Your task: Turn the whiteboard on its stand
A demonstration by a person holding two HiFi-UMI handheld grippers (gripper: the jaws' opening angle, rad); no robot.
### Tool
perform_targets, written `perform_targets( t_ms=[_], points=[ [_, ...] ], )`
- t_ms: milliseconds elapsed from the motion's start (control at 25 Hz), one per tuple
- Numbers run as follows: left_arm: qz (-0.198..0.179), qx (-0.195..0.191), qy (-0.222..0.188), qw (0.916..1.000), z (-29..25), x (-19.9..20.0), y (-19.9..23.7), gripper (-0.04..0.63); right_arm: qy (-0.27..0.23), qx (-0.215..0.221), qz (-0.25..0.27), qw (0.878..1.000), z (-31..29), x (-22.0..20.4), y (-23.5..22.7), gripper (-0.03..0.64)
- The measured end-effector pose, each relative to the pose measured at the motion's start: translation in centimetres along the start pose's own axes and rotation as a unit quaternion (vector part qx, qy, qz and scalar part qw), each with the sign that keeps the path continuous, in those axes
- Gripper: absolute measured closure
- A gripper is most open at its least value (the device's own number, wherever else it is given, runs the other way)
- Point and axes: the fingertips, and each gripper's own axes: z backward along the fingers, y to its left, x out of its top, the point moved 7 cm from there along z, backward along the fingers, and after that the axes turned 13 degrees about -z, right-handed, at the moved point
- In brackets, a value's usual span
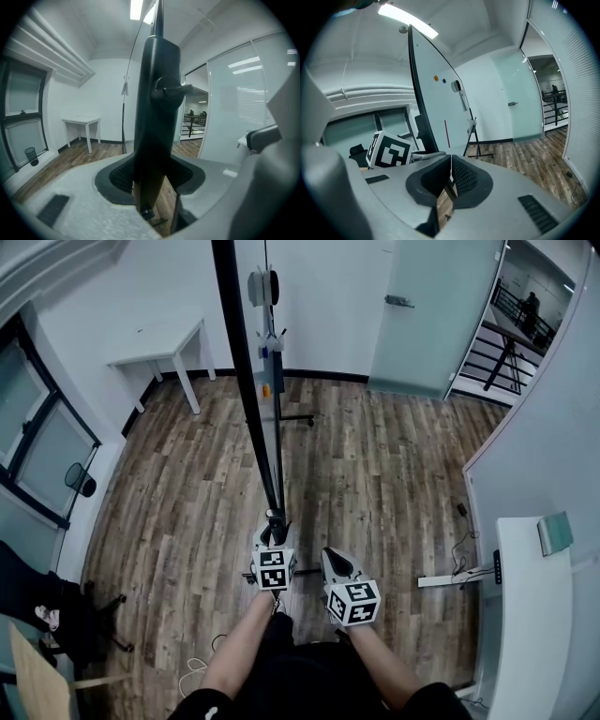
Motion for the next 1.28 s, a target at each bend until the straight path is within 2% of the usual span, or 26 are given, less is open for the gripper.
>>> perform_targets(
  t_ms=[840, 1280],
  points=[
    [0.006, 0.024, 0.001, 0.9997, 7.9, -2.6, -7.8, 0.402, 0.023, 0.024, 0.0, 0.999, 8.8, -3.8, -0.9, 0.603],
    [-0.002, 0.013, 0.016, 0.9998, 12.5, -3.8, -12.2, 0.403, 0.026, 0.014, -0.007, 1.0, 12.9, -5.3, -1.7, 0.602]
  ],
)
